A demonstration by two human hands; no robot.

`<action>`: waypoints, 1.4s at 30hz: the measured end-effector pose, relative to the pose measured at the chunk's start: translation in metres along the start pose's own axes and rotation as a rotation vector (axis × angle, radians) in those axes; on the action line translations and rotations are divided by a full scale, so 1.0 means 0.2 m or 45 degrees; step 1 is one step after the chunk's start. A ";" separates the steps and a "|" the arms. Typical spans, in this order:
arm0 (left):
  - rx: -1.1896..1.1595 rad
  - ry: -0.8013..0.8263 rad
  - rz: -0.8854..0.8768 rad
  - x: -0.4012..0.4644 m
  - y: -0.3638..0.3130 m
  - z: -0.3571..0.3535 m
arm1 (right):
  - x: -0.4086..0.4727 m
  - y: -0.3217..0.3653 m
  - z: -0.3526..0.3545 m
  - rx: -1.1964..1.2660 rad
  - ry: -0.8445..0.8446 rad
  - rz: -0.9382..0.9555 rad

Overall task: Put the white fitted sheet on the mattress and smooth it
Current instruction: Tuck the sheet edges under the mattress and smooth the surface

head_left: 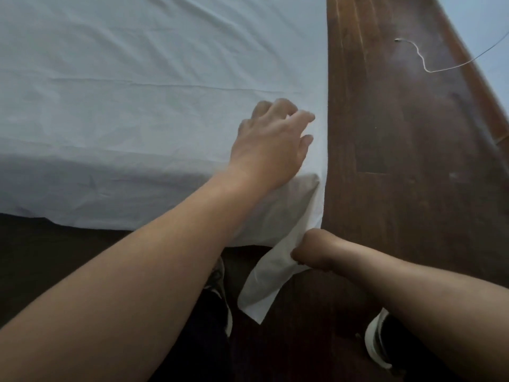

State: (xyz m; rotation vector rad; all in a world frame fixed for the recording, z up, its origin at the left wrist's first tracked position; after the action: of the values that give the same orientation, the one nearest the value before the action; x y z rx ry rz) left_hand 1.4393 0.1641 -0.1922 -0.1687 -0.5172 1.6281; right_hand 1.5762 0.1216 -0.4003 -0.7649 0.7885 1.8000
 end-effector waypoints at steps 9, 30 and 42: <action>0.303 0.507 -0.026 0.08 -0.06 -0.43 | -0.11 -0.34 0.02 0.319 -0.034 -0.204; 0.302 0.522 -0.327 -0.04 -0.16 -0.40 | -0.19 -0.17 0.40 0.545 -0.639 0.044; 0.350 0.634 -0.332 -0.05 -0.16 -0.44 | -0.21 -0.17 0.34 -0.101 -0.484 0.049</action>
State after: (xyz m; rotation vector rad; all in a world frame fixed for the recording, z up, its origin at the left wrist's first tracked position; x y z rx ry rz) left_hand 1.5058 0.1760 -0.2588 -0.2785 0.0659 1.3217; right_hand 1.6113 0.1643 -0.3334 -0.4377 0.4856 1.9425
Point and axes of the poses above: each hand's wrist, its own x-axis towards the middle knuckle, its own z-axis out of the back of the hand, y = z × x, the point moved 9 cm from there along x, towards the middle knuckle, and after that the axes turned 8 degrees about -x, right-handed, at the moved point
